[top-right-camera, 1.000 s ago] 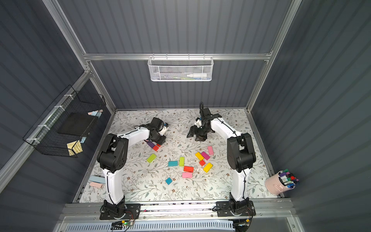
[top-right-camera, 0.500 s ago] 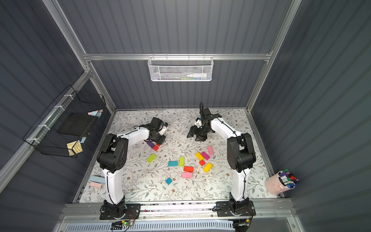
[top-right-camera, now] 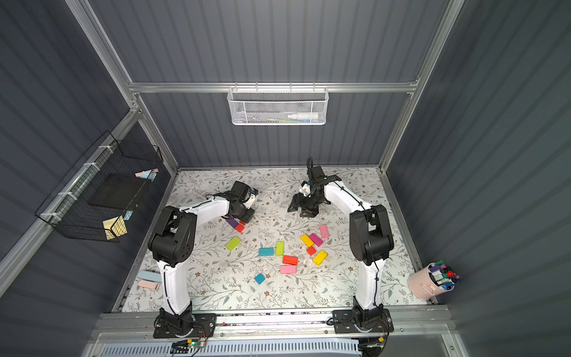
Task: Assemble the letter v with building blocks
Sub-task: Adjust the building block at the center of the board.
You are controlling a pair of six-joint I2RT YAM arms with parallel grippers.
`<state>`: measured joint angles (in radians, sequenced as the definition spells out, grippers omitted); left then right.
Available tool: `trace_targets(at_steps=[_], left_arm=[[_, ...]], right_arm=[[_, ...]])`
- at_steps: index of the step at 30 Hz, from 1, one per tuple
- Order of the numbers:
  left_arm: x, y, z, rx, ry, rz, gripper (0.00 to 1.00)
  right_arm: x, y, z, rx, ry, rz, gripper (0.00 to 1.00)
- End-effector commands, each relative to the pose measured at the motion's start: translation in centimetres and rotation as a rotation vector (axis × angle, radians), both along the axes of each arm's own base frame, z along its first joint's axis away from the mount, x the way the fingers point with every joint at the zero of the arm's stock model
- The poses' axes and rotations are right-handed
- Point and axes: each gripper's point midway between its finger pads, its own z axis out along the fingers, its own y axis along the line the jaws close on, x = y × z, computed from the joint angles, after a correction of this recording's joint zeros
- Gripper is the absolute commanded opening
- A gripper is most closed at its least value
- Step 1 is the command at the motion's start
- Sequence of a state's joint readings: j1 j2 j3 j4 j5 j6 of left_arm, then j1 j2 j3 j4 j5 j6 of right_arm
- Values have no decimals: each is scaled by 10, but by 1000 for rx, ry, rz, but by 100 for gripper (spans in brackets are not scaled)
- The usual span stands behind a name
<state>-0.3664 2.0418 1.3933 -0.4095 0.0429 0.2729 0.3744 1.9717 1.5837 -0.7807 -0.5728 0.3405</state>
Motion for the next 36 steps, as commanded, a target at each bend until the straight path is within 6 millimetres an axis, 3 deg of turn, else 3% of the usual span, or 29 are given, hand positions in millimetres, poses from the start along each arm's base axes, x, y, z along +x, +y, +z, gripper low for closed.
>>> trace_targets(at_steps=[1,8,13,18,24,36], left_arm=[[-34,13,-31,55,133,0,21],[-37,-1,-31,34,143,9,22],[-39,-4,-28,12,136,23,22],[-41,2,-37,44,144,37,23],[-44,10,-41,75,138,56,15],[-45,17,-33,105,112,60,8]], right_arm=[[-2,14,4,4,-11,22,66],[-4,36,4,32,-14,39,65],[-7,39,4,30,-15,50,65],[-13,44,2,26,-11,68,65],[-16,47,0,29,-9,77,65],[-16,47,-4,23,-3,80,65]])
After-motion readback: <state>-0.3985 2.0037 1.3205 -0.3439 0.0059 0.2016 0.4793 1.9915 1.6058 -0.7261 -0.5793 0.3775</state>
